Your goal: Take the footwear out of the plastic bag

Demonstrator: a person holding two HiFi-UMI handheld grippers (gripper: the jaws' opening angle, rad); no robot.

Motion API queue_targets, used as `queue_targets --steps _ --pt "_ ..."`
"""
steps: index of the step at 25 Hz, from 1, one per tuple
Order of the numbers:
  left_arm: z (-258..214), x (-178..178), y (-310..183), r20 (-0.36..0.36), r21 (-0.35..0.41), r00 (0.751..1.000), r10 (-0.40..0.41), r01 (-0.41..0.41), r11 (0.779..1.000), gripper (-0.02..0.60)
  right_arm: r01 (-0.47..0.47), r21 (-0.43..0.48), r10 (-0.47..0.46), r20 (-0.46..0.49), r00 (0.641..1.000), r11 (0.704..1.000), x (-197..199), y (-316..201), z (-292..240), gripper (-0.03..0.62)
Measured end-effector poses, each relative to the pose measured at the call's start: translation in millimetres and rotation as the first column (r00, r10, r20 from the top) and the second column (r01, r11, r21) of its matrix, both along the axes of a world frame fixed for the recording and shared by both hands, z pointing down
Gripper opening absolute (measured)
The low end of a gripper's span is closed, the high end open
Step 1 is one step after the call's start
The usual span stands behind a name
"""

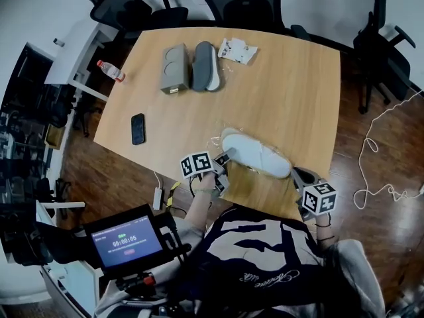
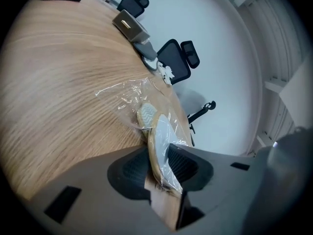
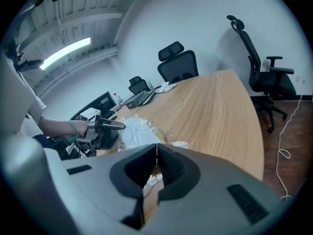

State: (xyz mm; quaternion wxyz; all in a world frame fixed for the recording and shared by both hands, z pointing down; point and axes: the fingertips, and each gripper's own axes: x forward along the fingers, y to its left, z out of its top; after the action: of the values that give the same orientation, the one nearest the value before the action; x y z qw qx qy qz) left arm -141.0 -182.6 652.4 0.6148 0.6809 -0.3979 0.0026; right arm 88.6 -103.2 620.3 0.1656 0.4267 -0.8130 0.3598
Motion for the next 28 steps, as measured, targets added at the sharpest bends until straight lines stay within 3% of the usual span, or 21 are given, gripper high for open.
queue_targets --steps 2,3,6,11,18,20,24,28 --pt "1 -5 -1 -0.037 -0.016 0.999 -0.029 0.028 0.999 0.114 -0.017 -0.016 0.018 0.048 0.999 1.0 16 2 -2 0.026" --pt "1 -7 -1 -0.05 -0.022 0.998 -0.034 0.032 0.999 0.11 0.0 -0.034 0.003 0.082 0.997 0.999 18 3 -1 0.111" --pt "2 -7 -1 -0.064 -0.025 0.998 -0.029 0.028 0.999 0.106 0.119 -0.077 -0.109 0.126 0.986 0.99 11 1 3 0.129" --pt "0 -6 0 -0.077 -0.024 0.997 -0.021 0.02 1.0 0.104 0.327 -0.116 -0.324 0.039 0.945 0.938 -10 -14 11 0.143" --pt "-1 -5 -2 -0.063 -0.015 0.998 -0.014 0.013 1.0 0.103 0.476 -0.199 -0.492 -0.042 0.869 0.857 -28 -28 26 0.192" --pt "-1 -5 -1 -0.042 -0.009 0.999 -0.011 0.01 1.0 0.103 0.491 -0.219 -0.511 -0.042 0.859 0.843 -32 -29 32 0.192" --pt "-1 -1 2 -0.007 0.006 1.0 0.012 -0.012 1.0 0.101 0.468 -0.224 -0.478 0.014 0.878 0.855 -39 -34 34 0.193" --pt "0 4 6 0.006 -0.01 0.999 0.053 -0.053 0.999 0.1 0.487 -0.228 -0.496 0.021 0.868 0.843 -46 -33 33 0.186"
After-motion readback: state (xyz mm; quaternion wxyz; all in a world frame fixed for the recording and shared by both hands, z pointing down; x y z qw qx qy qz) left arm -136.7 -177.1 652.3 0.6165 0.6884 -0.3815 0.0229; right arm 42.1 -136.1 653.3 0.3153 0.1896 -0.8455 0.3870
